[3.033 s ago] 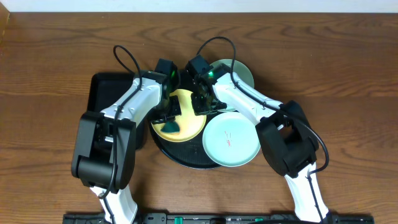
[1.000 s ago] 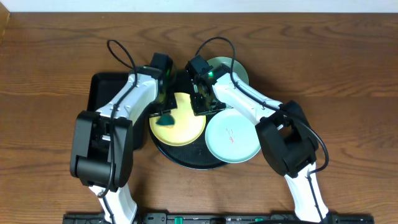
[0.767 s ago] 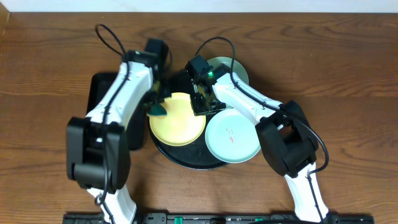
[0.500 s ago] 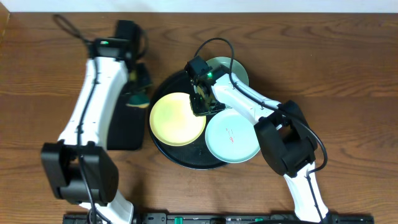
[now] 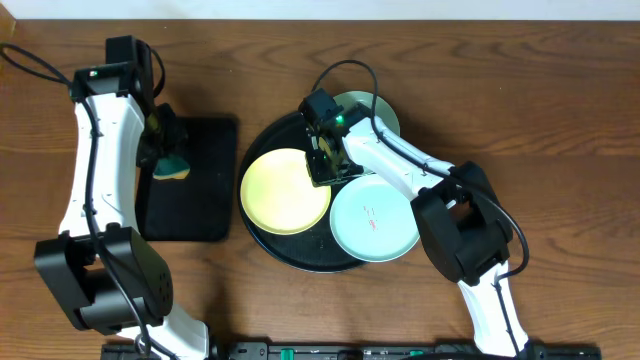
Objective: Clean dirty plates on tray and stack at the side
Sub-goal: 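Retract the left gripper with sponge toward the black tray, then lift the yellow plate with the right gripper and carry it right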
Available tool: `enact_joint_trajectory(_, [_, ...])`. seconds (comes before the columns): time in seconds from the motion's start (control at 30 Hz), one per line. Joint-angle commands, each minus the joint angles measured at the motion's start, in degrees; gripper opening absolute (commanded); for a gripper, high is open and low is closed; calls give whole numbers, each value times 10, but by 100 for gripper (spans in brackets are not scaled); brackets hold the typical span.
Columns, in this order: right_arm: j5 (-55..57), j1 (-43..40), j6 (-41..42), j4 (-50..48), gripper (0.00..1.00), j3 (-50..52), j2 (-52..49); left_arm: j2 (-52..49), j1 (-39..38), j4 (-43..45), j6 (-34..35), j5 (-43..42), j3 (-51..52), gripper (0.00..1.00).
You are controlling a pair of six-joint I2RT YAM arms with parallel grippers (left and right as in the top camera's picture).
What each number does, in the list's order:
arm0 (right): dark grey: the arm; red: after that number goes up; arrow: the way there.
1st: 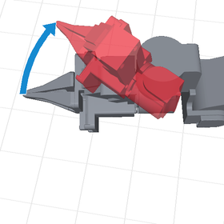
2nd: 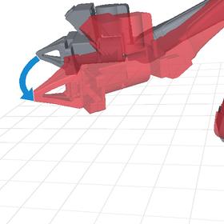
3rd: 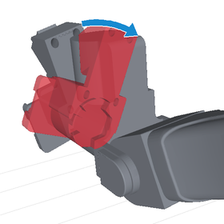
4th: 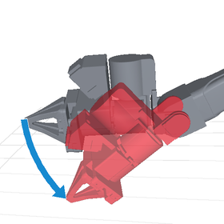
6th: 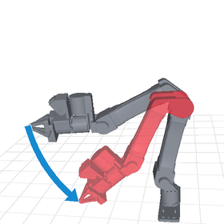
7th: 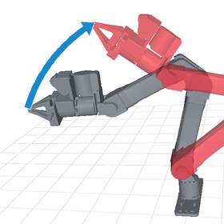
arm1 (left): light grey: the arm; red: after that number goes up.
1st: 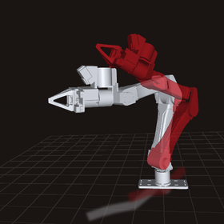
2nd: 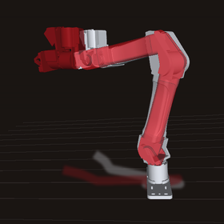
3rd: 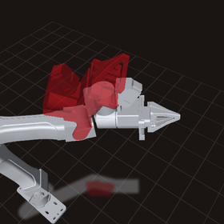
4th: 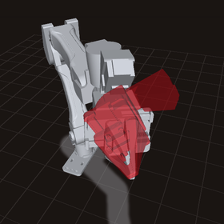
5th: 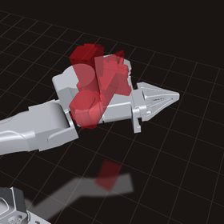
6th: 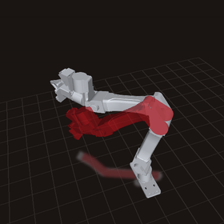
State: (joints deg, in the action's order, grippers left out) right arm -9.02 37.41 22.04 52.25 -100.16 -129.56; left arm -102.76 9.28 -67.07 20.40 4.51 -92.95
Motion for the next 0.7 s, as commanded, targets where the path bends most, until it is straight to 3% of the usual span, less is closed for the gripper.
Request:
enact_joint_trajectory(0.0, [24, 1, -26, 0, 1, -15, 39, 2, 3, 1, -22, 7, -7, 7])
enact_joint_trajectory(0.33, [262, 37, -67, 3, 1, -16, 160, 2, 3, 1, -22, 7, -7, 8])
enact_joint_trajectory(0.67, [598, 154, -126, 2, 1, -16, 201, 2, 3, 1, -22, 7, -7, 8])
